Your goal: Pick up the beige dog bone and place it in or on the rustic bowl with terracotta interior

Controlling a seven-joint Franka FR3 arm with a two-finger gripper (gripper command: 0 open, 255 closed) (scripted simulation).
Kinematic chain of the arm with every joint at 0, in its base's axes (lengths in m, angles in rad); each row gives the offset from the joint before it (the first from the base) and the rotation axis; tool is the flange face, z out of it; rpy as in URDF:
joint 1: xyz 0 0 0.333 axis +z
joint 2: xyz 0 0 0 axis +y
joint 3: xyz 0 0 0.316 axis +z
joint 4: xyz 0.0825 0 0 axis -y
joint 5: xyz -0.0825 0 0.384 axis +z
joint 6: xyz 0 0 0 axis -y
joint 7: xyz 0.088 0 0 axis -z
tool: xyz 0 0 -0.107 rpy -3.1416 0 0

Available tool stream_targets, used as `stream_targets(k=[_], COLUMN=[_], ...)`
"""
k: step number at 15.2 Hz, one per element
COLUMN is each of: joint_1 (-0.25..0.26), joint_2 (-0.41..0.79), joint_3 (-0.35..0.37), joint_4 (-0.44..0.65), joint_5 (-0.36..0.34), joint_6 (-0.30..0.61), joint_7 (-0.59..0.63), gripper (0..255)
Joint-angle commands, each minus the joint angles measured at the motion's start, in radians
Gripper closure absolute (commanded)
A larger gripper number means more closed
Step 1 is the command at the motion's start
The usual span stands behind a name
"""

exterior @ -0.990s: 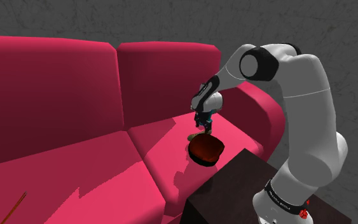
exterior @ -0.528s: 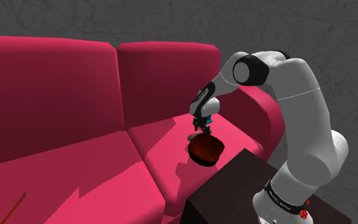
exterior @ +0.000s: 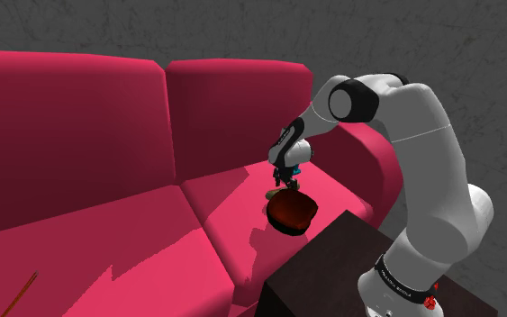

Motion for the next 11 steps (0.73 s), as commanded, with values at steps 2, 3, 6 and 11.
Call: stream_targets(k=[2, 3, 6, 11], joint_1=[0.0, 0.0, 0.0, 0.002], joint_2=[0.0, 0.0, 0.0, -0.013], joint_3=[0.0, 0.0, 0.0, -0.003], joint_4=[0.0, 0.0, 0.0, -0.006], joint_5=[0.0, 0.0, 0.0, -0.002], joint_6=[0.0, 0.0, 0.0, -0.007], joint_7=[0.0, 0.0, 0.0, 0.001], gripper=[255, 255, 255, 255])
